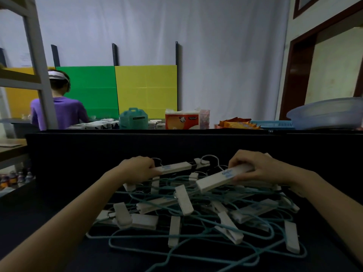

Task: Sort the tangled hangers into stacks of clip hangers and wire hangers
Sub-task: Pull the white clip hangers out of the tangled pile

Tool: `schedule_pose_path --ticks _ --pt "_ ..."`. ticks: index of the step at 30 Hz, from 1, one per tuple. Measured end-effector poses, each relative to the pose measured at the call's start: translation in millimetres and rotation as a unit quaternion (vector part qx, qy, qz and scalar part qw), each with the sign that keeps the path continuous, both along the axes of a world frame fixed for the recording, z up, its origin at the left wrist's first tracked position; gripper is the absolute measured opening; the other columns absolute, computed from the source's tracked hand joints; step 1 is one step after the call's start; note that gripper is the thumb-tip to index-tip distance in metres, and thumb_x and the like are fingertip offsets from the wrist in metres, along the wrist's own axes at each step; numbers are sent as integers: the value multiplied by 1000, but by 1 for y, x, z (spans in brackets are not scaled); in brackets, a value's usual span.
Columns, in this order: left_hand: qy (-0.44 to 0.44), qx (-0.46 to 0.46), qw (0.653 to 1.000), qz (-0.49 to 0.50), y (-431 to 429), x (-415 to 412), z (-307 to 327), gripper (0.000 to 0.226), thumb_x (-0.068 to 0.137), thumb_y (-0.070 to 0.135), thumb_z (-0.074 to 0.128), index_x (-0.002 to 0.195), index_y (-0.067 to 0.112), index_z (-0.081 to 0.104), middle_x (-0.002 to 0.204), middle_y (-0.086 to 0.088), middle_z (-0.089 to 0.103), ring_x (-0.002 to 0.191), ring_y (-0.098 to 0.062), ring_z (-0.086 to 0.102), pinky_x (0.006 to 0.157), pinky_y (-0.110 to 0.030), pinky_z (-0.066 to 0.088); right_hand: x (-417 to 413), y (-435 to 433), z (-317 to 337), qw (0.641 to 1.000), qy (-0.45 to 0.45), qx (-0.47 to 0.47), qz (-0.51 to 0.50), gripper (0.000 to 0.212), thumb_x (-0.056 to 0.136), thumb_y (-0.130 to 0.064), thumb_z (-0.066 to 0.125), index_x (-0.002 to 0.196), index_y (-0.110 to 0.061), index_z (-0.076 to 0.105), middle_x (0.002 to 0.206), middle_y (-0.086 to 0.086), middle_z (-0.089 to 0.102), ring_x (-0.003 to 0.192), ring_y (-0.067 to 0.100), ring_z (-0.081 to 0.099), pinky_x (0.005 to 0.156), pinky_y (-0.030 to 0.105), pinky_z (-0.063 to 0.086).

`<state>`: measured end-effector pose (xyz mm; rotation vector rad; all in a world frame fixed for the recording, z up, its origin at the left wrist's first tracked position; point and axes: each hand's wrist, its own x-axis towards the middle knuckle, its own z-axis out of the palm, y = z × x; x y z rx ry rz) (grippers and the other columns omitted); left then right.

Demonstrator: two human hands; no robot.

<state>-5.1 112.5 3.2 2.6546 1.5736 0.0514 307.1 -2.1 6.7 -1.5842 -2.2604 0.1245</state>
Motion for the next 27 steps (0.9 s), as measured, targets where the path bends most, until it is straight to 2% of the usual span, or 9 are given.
schedule_pose_path --ticks 3,6,9,12,18,21,24,27 --pt "4 64 998 2 -1 -6 9 42 91 53 40 103 17 60 98 -3 62 87 -21 59 71 -32 44 -2 -2 12 999 16 49 -3 34 72 -57 64 96 -36 55 101 -14 53 94 1 51 79 15 43" --pt "0 104 995 -6 -3 -10 19 41 91 52 40 105 19 60 102 -2 62 91 -21 59 74 -34 46 -4 -10 20 994 14 102 -31 39 68 -68 61 93 -40 53 99 -16 52 92 4 53 80 24 46" --pt "-36 144 989 -18 -5 -14 28 41 91 52 39 108 21 60 104 -2 62 92 -23 59 74 -36 48 -4 -23 22 987 13 146 -66 27 74 -52 63 94 -36 54 98 -15 52 91 8 53 80 30 46" --pt "-73 188 979 -39 -8 -15 33 41 91 52 38 110 22 59 107 -2 62 94 -24 58 75 -37 48 -4 -40 22 979 19 178 -96 20 78 -39 67 93 -36 53 94 -17 51 88 7 52 75 26 42" --pt "-112 257 953 -114 -26 16 39 43 92 52 36 104 19 60 106 -3 60 94 -26 58 75 -39 48 5 -91 16 958 25 228 -170 28 76 -43 66 96 -26 58 94 -10 53 87 9 52 75 28 43" --pt "-138 263 941 -161 -41 47 41 41 91 51 38 104 19 60 108 -3 62 97 -26 58 74 -38 46 17 -127 11 952 26 227 -203 38 71 -54 58 96 -25 59 93 -16 52 86 2 53 71 22 41" --pt "-148 259 931 -210 -61 86 41 42 91 51 39 105 19 61 106 -2 62 93 -24 58 70 -37 45 35 -164 5 945 32 219 -241 31 76 -47 63 97 -25 60 94 -19 53 86 -4 53 69 17 41" --pt "-142 255 923 -251 -85 129 37 43 91 53 38 104 20 62 101 0 60 86 -22 57 66 -36 46 60 -204 -1 935 42 206 -286 25 78 -40 67 99 -27 61 95 -20 59 88 -3 56 69 20 43"
